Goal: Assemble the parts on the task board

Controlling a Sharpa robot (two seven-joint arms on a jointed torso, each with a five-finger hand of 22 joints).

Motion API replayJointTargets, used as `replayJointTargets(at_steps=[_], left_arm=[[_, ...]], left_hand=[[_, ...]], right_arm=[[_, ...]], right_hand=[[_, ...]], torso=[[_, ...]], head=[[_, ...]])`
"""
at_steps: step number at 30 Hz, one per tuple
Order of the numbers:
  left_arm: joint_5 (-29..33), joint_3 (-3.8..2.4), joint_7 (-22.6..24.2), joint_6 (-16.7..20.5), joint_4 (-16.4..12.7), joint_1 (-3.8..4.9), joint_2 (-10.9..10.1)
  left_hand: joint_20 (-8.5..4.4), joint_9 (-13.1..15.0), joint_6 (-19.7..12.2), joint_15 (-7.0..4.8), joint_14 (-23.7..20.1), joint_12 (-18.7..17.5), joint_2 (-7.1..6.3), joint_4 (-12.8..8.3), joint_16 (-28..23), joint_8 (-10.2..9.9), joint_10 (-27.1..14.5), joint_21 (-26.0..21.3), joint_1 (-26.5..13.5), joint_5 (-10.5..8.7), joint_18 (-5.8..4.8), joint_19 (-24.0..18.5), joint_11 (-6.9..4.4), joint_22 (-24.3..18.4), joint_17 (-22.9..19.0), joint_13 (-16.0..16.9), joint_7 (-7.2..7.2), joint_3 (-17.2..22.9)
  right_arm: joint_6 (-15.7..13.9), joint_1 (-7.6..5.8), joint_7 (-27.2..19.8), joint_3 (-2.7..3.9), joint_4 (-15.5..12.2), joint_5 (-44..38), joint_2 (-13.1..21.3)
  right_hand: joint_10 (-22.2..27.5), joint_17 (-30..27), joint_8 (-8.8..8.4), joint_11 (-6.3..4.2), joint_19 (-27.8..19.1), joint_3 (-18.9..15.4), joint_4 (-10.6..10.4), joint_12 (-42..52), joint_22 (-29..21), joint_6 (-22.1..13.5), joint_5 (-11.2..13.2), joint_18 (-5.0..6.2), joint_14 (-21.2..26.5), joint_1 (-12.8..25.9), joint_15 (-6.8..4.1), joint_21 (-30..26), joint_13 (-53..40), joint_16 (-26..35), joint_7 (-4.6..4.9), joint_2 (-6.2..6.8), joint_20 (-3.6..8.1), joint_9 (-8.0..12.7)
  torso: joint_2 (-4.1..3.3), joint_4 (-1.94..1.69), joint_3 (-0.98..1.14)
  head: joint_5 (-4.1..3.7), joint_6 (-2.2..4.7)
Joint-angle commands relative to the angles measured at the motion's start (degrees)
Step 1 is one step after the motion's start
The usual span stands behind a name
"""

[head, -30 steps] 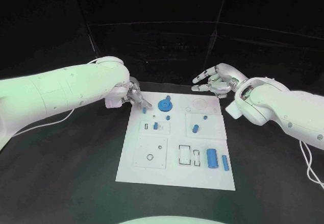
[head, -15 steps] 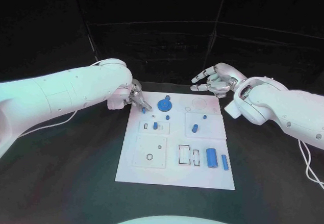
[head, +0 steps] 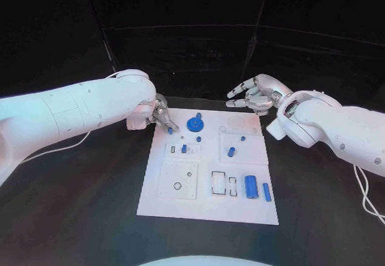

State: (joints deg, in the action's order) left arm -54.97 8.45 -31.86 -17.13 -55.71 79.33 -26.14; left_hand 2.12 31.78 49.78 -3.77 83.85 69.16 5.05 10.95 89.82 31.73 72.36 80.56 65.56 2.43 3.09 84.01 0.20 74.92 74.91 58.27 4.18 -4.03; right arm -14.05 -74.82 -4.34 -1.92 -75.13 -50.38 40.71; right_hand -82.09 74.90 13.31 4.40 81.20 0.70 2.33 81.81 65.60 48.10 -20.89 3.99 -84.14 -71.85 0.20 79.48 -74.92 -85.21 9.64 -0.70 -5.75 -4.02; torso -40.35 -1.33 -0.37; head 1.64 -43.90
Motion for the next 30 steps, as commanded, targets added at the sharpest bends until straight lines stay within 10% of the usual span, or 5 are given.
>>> replayJointTargets(at_steps=[1,30], left_arm=[[-0.5,0.0,0.4,-0.2,-0.2,0.07,-0.2],[-0.4,-0.05,3.5,2.9,-3.3,0.05,-2.8]], left_hand=[[-0.13,0.6,0.8,-0.32,6.2,0.4,0.49,-0.7,0.2,1.1,0.3,0.3,0.8,0.3,-0.29,2.3,-0.52,1.9,15.1,0.0,-0.27,0.1],[-1.82,8.8,-1.4,-2.11,6.2,1.3,6.21,-8.9,0.2,10.1,1.6,0.0,8.5,0.3,-0.24,2.2,-2.71,1.7,15.1,1.1,-2.71,5.9]], right_arm=[[0.1,-0.11,-0.4,0.03,0.0,-0.1,0.0],[0.3,-0.1,-0.3,0.03,0.4,-0.1,-0.2]], right_hand=[[0.3,5.4,0.33,0.0,-0.2,-0.2,-0.2,-0.2,-0.1,-0.4,-0.2,0.56,-3.7,0.1,-0.45,-0.2,-4.3,0.2,-0.15,-0.23,0.12,0.1],[0.2,5.4,0.4,-0.01,-0.2,-0.1,-0.2,-0.2,-0.1,-0.4,-0.3,0.56,-3.7,0.1,-0.45,-0.3,-4.4,0.2,-0.15,-0.36,0.13,0.1]], torso=[[0.02,-0.05,-0.01],[0.03,-0.08,-0.01]], head=[[0.02,-0.03],[0.15,-0.34]])
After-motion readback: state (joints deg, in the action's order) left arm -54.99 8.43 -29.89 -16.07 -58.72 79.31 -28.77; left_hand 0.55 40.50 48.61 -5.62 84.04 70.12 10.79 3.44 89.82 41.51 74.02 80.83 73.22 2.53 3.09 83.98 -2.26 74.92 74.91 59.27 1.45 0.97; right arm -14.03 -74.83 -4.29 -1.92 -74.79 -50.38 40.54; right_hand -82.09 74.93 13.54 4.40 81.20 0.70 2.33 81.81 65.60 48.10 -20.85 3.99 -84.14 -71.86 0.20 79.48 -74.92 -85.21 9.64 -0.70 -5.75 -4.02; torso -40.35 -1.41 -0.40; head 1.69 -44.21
